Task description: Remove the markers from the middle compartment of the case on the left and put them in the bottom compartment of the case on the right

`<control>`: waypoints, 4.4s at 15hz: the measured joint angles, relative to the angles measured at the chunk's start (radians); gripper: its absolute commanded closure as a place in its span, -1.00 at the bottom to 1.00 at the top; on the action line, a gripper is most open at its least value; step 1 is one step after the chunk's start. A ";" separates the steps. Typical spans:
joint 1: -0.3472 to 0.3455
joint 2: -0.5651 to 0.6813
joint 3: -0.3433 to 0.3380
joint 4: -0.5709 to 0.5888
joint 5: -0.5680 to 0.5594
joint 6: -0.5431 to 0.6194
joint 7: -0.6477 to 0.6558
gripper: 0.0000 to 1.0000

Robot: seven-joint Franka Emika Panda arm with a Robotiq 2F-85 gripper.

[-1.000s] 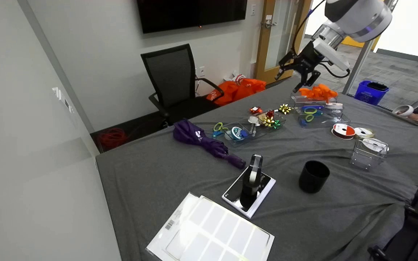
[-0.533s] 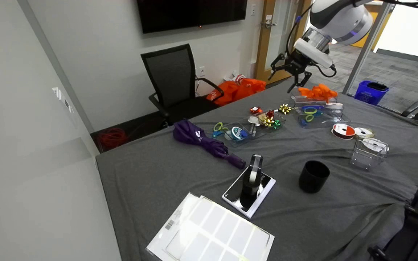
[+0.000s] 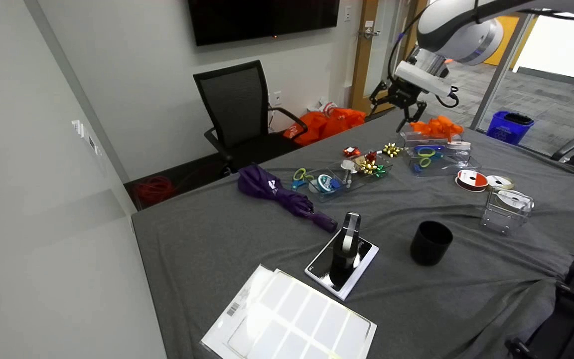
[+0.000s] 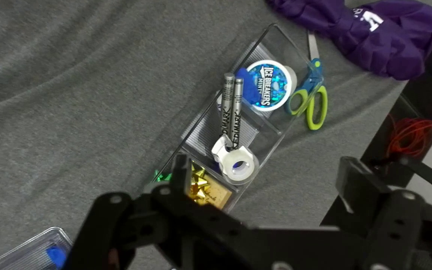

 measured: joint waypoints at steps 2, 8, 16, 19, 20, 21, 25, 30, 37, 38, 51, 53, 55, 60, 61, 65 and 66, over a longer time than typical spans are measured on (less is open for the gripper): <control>0.019 0.040 0.006 0.029 -0.060 0.001 0.059 -1.00; 0.065 0.209 0.015 0.183 -0.228 -0.049 0.231 -1.00; 0.095 0.457 0.014 0.479 -0.376 -0.197 0.388 -1.00; 0.094 0.524 0.013 0.558 -0.394 -0.204 0.390 -1.00; 0.094 0.542 0.012 0.578 -0.398 -0.204 0.390 -1.00; 0.093 0.560 0.012 0.596 -0.400 -0.204 0.390 -1.00; 0.092 0.612 0.014 0.640 -0.401 -0.204 0.388 -1.00; 0.092 0.627 0.017 0.650 -0.400 -0.204 0.388 -1.00; 0.092 0.627 0.019 0.650 -0.400 -0.204 0.357 -1.00; 0.092 0.627 0.023 0.650 -0.400 -0.204 0.339 -1.00; 0.086 0.649 0.065 0.648 -0.390 -0.204 0.214 0.07; 0.085 0.650 0.067 0.649 -0.386 -0.204 0.214 0.35; 0.085 0.650 0.070 0.651 -0.380 -0.204 0.214 0.63; 0.083 0.649 0.074 0.652 -0.373 -0.204 0.214 0.97; 0.081 0.649 0.074 0.653 -0.372 -0.204 0.211 0.90; 0.080 0.647 0.074 0.653 -0.371 -0.204 0.193 0.90; 0.079 0.647 0.074 0.652 -0.371 -0.204 0.188 0.90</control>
